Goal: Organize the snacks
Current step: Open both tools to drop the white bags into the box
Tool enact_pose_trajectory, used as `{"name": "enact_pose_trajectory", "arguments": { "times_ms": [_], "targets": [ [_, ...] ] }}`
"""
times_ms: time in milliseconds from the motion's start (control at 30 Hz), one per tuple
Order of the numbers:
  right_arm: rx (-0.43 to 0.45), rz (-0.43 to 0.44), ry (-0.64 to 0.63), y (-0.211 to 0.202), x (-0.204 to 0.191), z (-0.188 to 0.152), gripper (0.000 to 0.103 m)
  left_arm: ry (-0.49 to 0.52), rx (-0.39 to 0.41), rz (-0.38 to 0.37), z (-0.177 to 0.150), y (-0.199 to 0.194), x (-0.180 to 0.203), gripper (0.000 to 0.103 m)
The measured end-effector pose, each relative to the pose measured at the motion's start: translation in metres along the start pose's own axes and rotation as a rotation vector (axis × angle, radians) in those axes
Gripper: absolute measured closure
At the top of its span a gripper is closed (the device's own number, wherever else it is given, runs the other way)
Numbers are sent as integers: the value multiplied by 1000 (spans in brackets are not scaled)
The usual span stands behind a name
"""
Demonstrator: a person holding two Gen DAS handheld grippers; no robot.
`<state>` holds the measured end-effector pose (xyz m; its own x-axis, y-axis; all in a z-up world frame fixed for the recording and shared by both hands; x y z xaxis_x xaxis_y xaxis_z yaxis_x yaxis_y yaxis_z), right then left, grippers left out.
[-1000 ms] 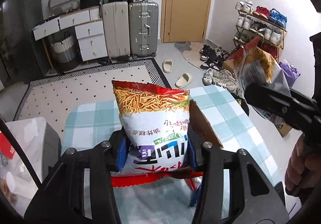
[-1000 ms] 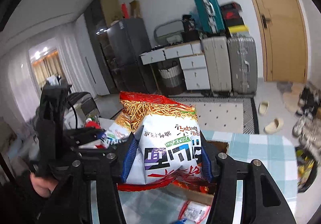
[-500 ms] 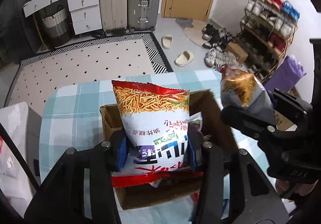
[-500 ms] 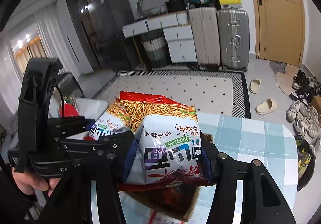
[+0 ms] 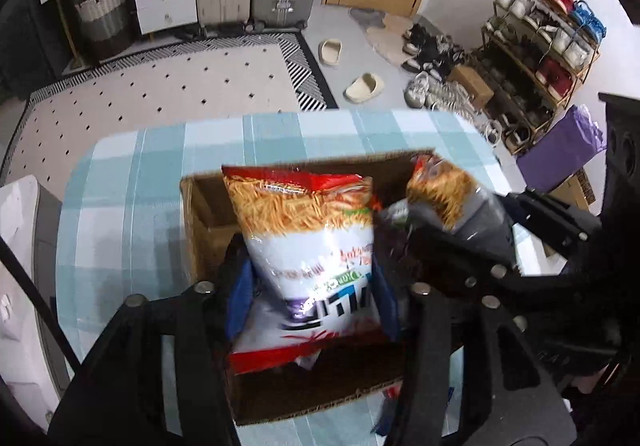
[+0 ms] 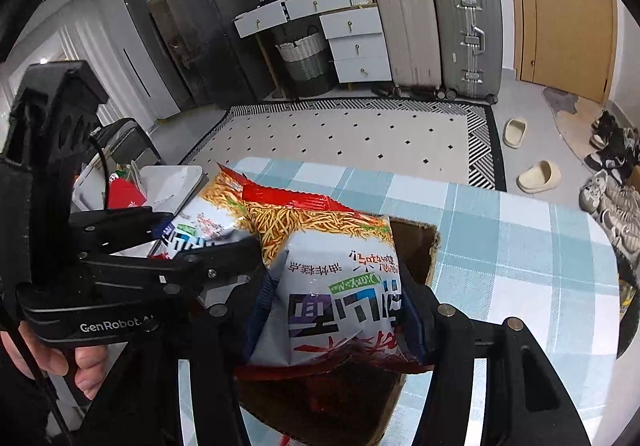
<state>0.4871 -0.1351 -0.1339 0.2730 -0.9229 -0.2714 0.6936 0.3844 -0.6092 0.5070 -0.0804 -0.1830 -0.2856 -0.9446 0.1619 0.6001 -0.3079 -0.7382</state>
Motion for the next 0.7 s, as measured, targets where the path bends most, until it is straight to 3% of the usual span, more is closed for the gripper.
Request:
{"name": "enact_pose_trajectory", "arguments": {
  "times_ms": [100, 300, 500, 700],
  "targets": [
    [-13, 4, 2, -3, 0, -4, 45, 6, 28, 2, -3, -3, -1, 39],
    [7, 31, 68, -18, 1, -4, 31, -51, 59, 21, -13, -31, -10, 25],
    [58, 14, 66, -44, -2, 2, 30, 54, 170, 104, -26, -80, -8, 23],
    [124, 19, 53, -83, -13, 0, 29, 109, 236, 124, -41, -116, 8, 21]
  ]
}}
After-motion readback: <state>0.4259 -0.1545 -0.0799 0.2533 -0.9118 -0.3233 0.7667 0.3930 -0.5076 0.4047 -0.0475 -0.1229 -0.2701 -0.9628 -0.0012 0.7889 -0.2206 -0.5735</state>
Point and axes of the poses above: each gripper's, at about its wrist camera, not at the fingertips, and y roughly the way its jaws point, x to its right, z to its top, the point moved 10 cm from there along y, roughly the way its jaws point, and after that the axes turned 13 degrees about x, right-handed, at the moved point
